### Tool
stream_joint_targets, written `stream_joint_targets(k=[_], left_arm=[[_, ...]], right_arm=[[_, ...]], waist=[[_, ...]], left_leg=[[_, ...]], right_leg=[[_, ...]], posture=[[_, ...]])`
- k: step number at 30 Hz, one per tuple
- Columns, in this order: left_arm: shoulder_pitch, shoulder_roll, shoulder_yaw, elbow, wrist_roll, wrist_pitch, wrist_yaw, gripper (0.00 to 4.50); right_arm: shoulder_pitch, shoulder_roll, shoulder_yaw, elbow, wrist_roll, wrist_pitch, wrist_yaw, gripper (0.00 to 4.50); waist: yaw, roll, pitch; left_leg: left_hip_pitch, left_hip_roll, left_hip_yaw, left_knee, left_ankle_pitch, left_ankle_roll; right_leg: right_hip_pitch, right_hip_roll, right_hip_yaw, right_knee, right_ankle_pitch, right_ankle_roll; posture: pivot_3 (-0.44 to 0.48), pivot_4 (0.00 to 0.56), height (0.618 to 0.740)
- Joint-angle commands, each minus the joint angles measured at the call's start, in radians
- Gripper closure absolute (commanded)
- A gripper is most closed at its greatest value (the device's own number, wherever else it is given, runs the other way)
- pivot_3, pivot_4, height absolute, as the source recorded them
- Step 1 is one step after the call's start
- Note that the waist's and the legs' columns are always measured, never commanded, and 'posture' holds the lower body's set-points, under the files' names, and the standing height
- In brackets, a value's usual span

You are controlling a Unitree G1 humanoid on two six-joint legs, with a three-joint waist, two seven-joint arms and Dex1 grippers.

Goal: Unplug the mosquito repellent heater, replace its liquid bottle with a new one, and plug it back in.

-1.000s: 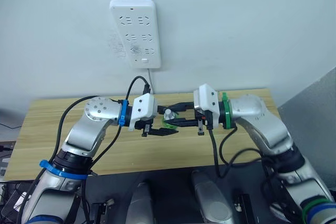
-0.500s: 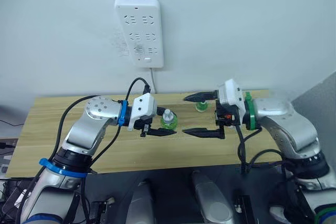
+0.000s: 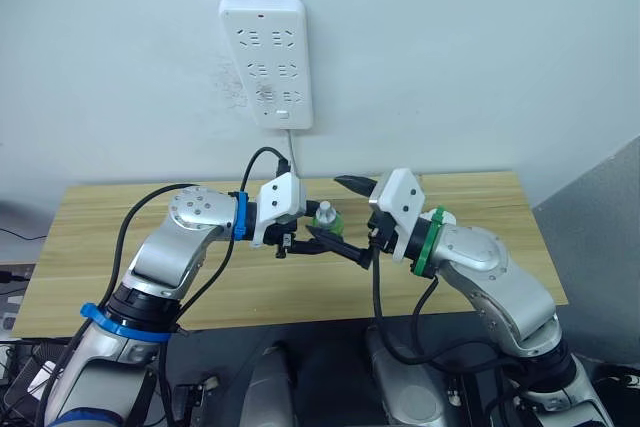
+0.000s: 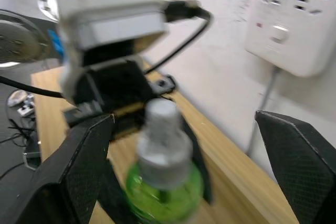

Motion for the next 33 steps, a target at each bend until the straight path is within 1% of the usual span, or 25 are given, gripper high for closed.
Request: stream_joint_targets(k=[1, 8, 13, 17, 21, 23, 25, 27, 28, 31, 33], left_arm=[[-0.01, -0.004, -0.006, -0.029, 0.0, -0.002, -0.001, 2.22], [-0.01, -0.02, 0.006, -0.04, -0.018, -0.003, -0.001, 2.22], [-0.004, -0.026, 0.008, -0.05, -0.03, -0.001, -0.007, 2.22], [0.007, -0.015, 0.012, -0.042, -0.022, -0.019, -0.011, 2.22], [0.016, -0.004, 0.017, -0.035, -0.016, -0.036, -0.014, 2.22], [0.017, -0.002, 0.017, -0.035, -0.016, -0.038, -0.012, 2.22], [0.017, -0.001, 0.017, -0.034, -0.016, -0.04, -0.011, 2.22], [0.016, -0.002, 0.014, -0.033, -0.015, -0.043, -0.009, 2.22], [0.015, -0.003, 0.012, -0.034, -0.013, -0.045, -0.009, 2.22], [0.012, -0.003, 0.006, -0.033, -0.01, -0.053, -0.013, 2.22], [0.01, -0.003, 0.004, -0.032, -0.007, -0.061, -0.016, 2.22]], right_arm=[[-0.014, 0.001, 0.002, -0.036, 0.005, -0.005, 0.0, 0.0], [-0.043, 0.019, 0.012, 0.024, -0.049, -0.009, -0.046, 0.0], [-0.044, 0.035, 0.01, 0.047, -0.06, -0.014, -0.053, 0.0], [-0.001, -0.042, -0.069, 0.001, -0.001, 0.02, 0.009, 0.0], [0.03, -0.158, -0.152, -0.066, 0.112, 0.084, 0.109, 0.0], [0.046, -0.207, -0.174, -0.105, 0.176, 0.121, 0.154, 0.0], [0.058, -0.221, -0.176, -0.136, 0.217, 0.144, 0.163, 0.0], [0.061, -0.2, -0.146, -0.153, 0.22, 0.149, 0.135, 0.0], [0.058, -0.171, -0.122, -0.152, 0.207, 0.148, 0.104, 0.0], [0.028, -0.096, -0.036, -0.108, 0.118, 0.109, 0.022, 0.0], [0.011, -0.064, -0.006, -0.079, 0.08, 0.095, -0.011, 0.0]], waist=[[0.0, 0.0, 0.0], [0.0, 0.0, 0.0], [-0.001, 0.0, 0.0], [0.002, 0.0, 0.0], [0.003, 0.0, 0.0], [0.003, 0.0, 0.0], [0.003, 0.0, 0.0], [-0.001, 0.0, 0.0], [-0.003, 0.0, 0.0], [-0.004, 0.0, -0.001], [-0.003, 0.0, -0.001]], left_leg=[[0.0, 0.0, 0.0, 0.0, 0.0, 0.0], [0.0, 0.0, 0.0, 0.0, 0.0, 0.0], [0.0, 0.0, 0.0, 0.0, 0.0, 0.0], [0.0, 0.0, 0.0, 0.0, 0.0, 0.0], [0.0, 0.0, 0.0, 0.0, 0.0, 0.0], [0.0, 0.0, 0.0, 0.0, 0.0, 0.0], [0.0, 0.0, 0.0, 0.0, 0.0, 0.0], [0.0, 0.0, 0.0, 0.0, 0.0, 0.0], [0.0, 0.0, 0.0, 0.0, 0.0, 0.0], [0.001, 0.001, 0.0, 0.0, 0.0, 0.0], [0.001, 0.0, 0.0, 0.0, 0.0, 0.0]], right_leg=[[0.0, 0.0, 0.0, 0.0, 0.0, 0.0], [0.0, 0.0, 0.0, 0.0, 0.0, 0.0], [0.0, 0.0, 0.0, 0.0, 0.0, 0.0], [0.0, 0.0, 0.0, 0.0, 0.0, 0.0], [0.001, 0.0, 0.0, 0.0, 0.0, 0.0], [0.001, 0.0, 0.0, 0.0, 0.0, 0.0], [0.001, 0.0, 0.0, 0.0, 0.0, 0.0], [0.001, 0.001, 0.0, 0.0, 0.0, 0.0], [0.001, 0.001, 0.0, 0.0, 0.0, 0.0], [0.001, 0.001, 0.0, 0.0, 0.0, 0.0], [0.001, 0.001, 0.0, 0.0, 0.0, 0.0]], posture=[[-0.247, 0.252, 0.74], [-0.252, 0.253, 0.74], [-0.254, 0.251, 0.74], [-0.258, 0.252, 0.74], [-0.261, 0.253, 0.74], [-0.262, 0.253, 0.74], [-0.265, 0.253, 0.74], [-0.264, 0.254, 0.74], [-0.264, 0.253, 0.74], [-0.265, 0.252, 0.74], [-0.265, 0.252, 0.74]])
